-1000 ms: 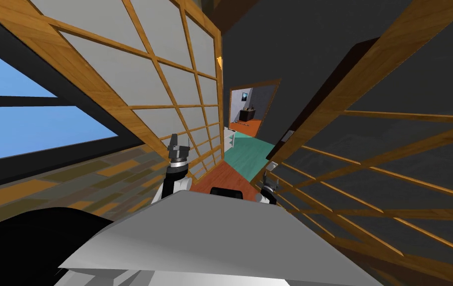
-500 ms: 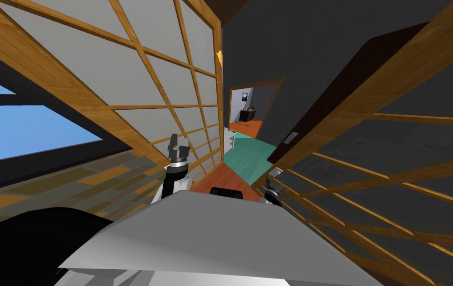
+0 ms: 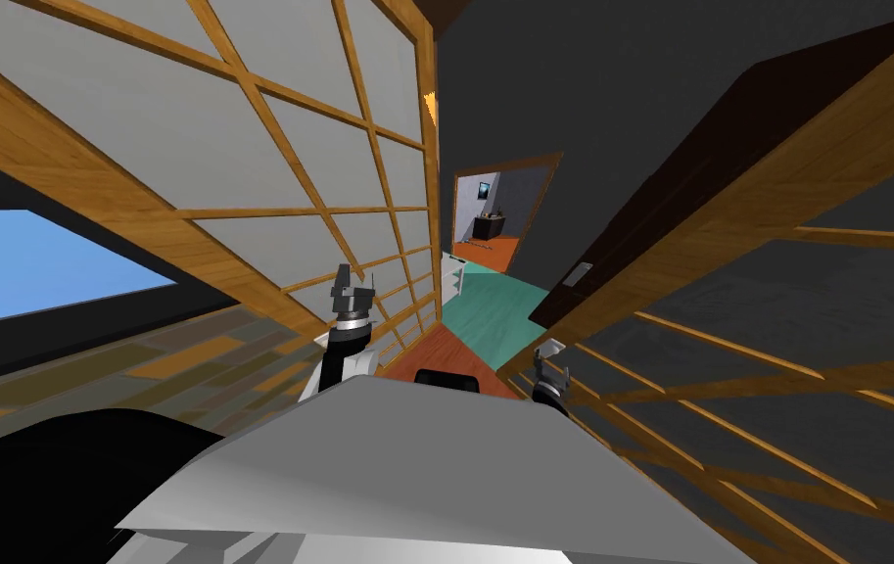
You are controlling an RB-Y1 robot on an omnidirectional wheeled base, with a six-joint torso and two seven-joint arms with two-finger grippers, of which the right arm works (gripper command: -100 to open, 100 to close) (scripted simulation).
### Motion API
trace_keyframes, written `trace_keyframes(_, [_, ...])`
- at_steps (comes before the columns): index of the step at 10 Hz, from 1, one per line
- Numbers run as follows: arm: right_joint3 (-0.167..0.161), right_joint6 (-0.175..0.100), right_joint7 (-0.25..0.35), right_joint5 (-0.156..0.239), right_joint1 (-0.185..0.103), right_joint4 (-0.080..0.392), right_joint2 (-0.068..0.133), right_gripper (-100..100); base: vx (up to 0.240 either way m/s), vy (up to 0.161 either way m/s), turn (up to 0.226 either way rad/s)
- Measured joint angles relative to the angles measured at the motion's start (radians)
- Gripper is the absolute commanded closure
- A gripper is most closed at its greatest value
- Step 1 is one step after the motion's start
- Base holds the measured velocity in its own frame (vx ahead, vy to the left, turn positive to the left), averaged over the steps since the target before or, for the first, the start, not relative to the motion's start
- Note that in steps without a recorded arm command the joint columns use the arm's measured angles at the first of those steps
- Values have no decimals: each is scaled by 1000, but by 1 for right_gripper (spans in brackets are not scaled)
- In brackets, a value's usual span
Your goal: Pull the door open
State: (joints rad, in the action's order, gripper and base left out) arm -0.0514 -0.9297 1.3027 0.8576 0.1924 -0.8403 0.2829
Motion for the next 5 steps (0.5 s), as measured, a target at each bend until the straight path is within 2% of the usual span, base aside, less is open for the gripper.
trace_keyframes(3, [-7, -10, 61, -1, 15, 29, 44, -100, 119, -6, 4])
trace_keyframes(4, [-12, -22, 89, -4, 8, 61, 56, -100, 88, -6, -1])
trace_keyframes(5, [-11, -20, 95, -2, 22, 44, 63, -100, 133, -16, 2])
